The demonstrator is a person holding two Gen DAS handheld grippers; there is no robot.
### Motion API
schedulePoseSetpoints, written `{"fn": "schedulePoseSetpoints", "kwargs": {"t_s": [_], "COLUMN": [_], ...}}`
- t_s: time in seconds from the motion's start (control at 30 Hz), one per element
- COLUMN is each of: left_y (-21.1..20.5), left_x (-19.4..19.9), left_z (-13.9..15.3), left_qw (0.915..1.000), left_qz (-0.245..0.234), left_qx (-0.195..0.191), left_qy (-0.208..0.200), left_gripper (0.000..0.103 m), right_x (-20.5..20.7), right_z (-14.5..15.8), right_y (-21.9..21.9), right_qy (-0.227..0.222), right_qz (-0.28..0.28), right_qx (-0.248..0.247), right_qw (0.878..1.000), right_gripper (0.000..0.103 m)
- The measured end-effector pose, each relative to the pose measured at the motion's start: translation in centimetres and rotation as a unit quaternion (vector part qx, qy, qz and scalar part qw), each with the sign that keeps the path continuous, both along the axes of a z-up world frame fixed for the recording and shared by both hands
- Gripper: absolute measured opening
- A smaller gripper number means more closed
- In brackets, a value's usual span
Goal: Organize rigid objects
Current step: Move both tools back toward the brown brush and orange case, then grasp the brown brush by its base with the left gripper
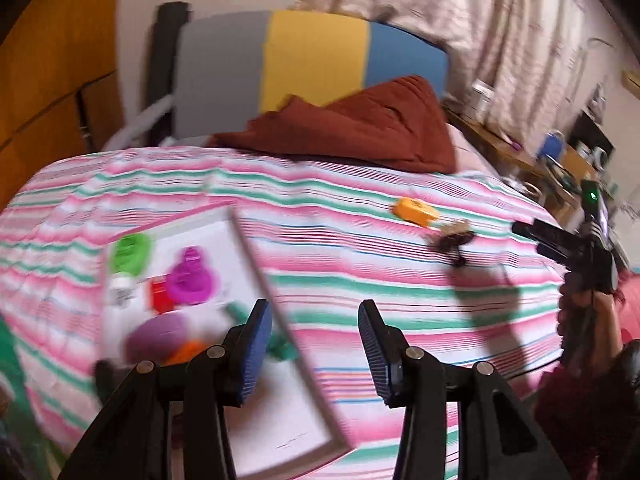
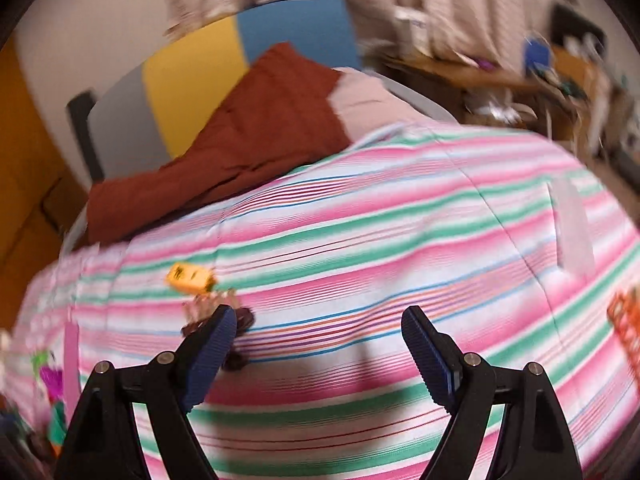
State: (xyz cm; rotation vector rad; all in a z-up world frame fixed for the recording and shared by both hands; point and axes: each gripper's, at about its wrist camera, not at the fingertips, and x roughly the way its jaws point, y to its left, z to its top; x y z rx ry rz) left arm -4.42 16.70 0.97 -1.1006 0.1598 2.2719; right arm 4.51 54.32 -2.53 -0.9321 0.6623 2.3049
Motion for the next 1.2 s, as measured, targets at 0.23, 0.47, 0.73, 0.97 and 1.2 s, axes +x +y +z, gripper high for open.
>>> {"fn": "schedulePoseSetpoints", "kwargs": {"t_s": [0.23, 0.47, 0.73, 0.97, 1.2], "left_y": [9.4, 18.2, 23.9, 26.6, 23.8], "left_x": [-1.1, -2.2, -4.4, -5.6, -4.8], "left_z": [-2.2, -5.0, -7.1, -9.7, -9.6], "left_qw": [0.9945, 0.9850, 0.9845, 0.9840, 0.9864], "left_qz": [-0.075, -0.125, -0.122, -0.118, -0.129], "left_qx": [0.030, 0.040, 0.036, 0.014, 0.014], "left_qy": [-0.066, -0.112, -0.120, -0.133, -0.100], "left_gripper": [0.046, 0.076, 0.087, 0.073, 0.047], "right_x": [0.9, 2.1, 1.7, 1.3, 1.1], "right_z": [-0.5, -0.2, -0.1, -0.3, -0.6], "right_y": [1.5, 2.2, 2.1, 1.8, 1.8], "right_qy": [0.010, 0.039, 0.044, 0.043, 0.036], "right_qz": [-0.028, -0.044, -0.033, -0.021, -0.018], "right_qx": [-0.046, -0.067, -0.076, -0.086, -0.090], "right_qw": [0.998, 0.996, 0.996, 0.995, 0.995], "right_gripper": [0.085, 0.087, 0.087, 0.088, 0.088]}}
